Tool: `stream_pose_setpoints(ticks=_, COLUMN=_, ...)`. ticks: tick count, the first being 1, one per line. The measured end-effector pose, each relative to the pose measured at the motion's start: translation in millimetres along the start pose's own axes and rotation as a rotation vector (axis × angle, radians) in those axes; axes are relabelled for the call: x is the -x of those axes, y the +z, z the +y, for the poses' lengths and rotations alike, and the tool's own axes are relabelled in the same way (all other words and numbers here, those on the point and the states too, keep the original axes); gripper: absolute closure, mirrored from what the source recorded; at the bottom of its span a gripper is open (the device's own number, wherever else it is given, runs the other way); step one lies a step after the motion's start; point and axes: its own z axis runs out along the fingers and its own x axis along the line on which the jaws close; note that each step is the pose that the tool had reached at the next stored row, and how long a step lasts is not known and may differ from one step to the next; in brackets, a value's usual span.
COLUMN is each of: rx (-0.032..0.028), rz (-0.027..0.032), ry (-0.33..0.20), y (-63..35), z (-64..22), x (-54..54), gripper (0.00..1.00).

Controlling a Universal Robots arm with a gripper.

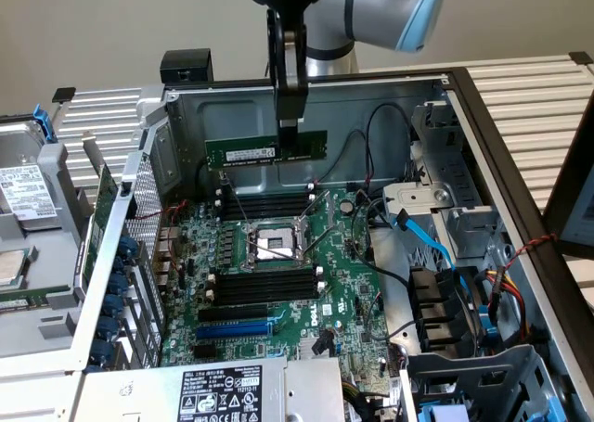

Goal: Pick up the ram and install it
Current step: 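Insert the ram into the slot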

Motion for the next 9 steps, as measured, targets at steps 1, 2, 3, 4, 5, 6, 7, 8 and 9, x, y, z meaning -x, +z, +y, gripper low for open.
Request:
stream_pose_setpoints(ticks=1, rx=0.0001, rz=0.0046, ry=0.000, y=1.0, z=0.3, x=0.8, gripper=0.88)
stream_pose_setpoints(ticks=2, rx=0.0002, rz=0.0102, ry=0.000, y=1.9, z=0.7, x=1.3, gripper=0.88)
stream_pose_setpoints(ticks=3, rx=0.0001, rz=0.0180, ry=0.002, y=3.9, z=1.4, x=1.6, gripper=0.88)
stream_pose_setpoints(ticks=4, rx=0.0003, rz=0.0201, ry=0.004, y=6.0, z=2.1, x=2.1, gripper=0.88)
stream_pose_setpoints(ticks=5, rx=0.0003, rz=0.0203, ry=0.005, y=7.1, z=2.7, x=2.6, gripper=0.88)
stream_pose_setpoints(ticks=6, rx=0.0003, rz=0.0203, ry=0.005, y=8.0, z=3.1, x=2.9, gripper=0.88)
stream_pose_setpoints(ticks=7, rx=0.0002, rz=0.0202, ry=0.006, y=8.3, z=3.1, x=2.9, gripper=0.88)
stream_pose_setpoints(ticks=8, rx=0.0003, rz=0.0203, ry=0.006, y=8.3, z=3.2, x=2.9, gripper=0.88)
stream_pose_setpoints(ticks=9, rx=0.0003, rz=0.0203, ry=0.006, y=8.3, z=3.2, x=2.9, gripper=0.88)
